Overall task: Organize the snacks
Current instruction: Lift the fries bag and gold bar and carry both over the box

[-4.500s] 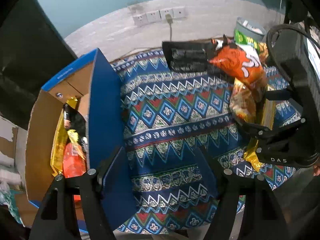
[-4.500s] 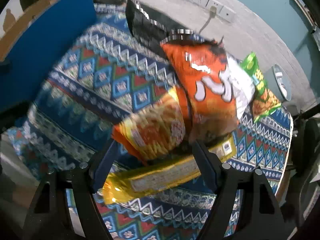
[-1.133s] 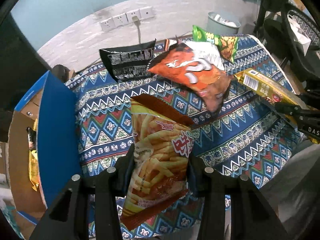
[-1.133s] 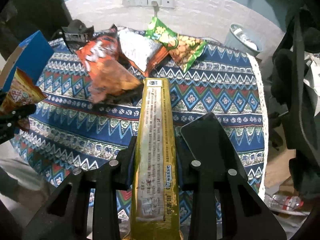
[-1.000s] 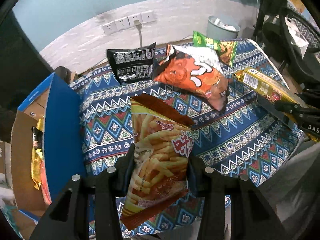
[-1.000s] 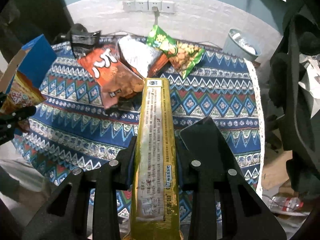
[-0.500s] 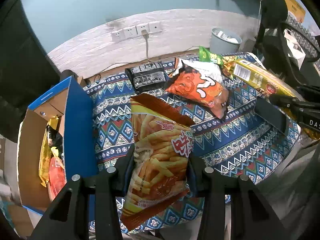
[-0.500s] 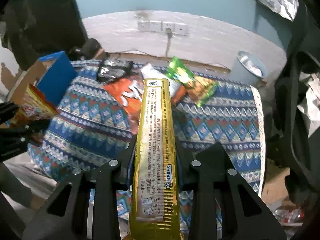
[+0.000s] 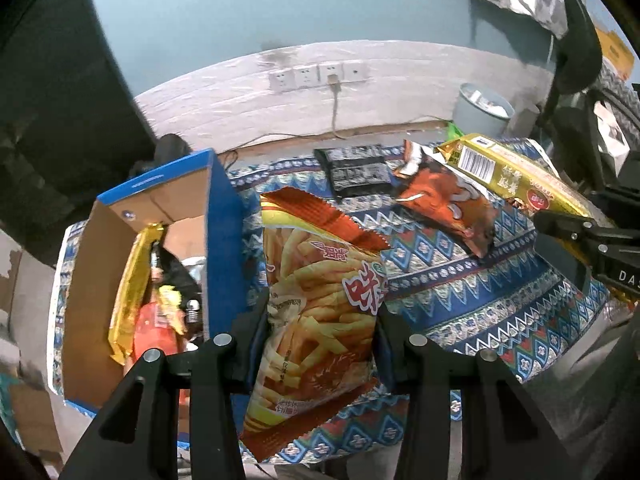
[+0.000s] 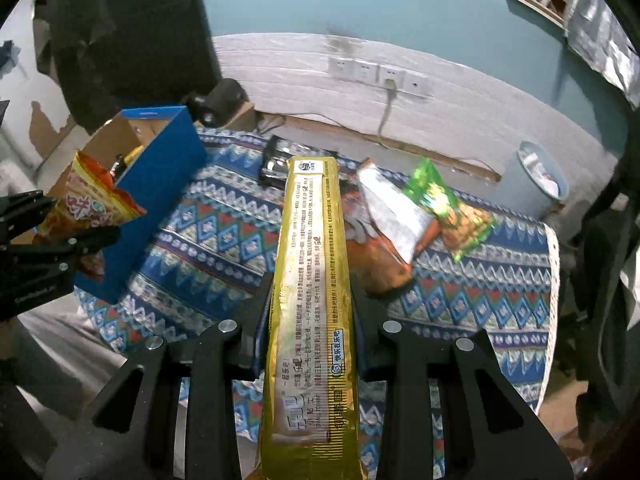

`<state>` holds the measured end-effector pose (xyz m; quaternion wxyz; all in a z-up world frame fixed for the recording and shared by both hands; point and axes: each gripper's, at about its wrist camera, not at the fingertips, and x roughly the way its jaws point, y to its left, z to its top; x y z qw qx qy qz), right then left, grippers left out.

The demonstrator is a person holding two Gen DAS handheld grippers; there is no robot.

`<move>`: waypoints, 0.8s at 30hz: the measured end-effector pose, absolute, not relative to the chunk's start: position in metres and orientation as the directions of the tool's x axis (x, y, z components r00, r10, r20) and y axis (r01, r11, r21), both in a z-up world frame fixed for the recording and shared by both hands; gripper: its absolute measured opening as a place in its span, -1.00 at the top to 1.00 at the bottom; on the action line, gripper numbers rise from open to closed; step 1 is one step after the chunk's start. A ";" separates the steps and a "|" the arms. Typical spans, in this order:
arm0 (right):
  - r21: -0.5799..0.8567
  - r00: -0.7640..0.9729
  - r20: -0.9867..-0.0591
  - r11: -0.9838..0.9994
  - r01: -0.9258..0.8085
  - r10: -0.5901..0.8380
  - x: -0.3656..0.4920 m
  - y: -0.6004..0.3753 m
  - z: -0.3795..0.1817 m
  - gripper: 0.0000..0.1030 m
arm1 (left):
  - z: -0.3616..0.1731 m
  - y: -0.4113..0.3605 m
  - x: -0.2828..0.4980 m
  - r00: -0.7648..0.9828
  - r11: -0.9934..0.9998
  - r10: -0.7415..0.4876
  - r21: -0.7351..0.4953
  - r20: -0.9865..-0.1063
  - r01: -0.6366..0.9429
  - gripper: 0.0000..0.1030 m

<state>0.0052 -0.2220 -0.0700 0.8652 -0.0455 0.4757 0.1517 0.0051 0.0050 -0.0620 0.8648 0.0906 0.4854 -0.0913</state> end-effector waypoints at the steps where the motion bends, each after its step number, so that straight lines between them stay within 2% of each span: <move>1: 0.067 0.502 -0.836 0.948 -0.312 0.224 0.007 -0.218 -0.069 0.39 | -0.060 0.010 0.006 0.518 0.969 -0.064 0.071 -0.853 0.236 0.12; 24: 0.094 0.455 -0.813 0.853 -0.514 0.364 0.043 -0.090 -0.051 0.39 | -0.060 0.096 0.014 0.540 0.995 0.027 0.076 -0.841 0.068 0.12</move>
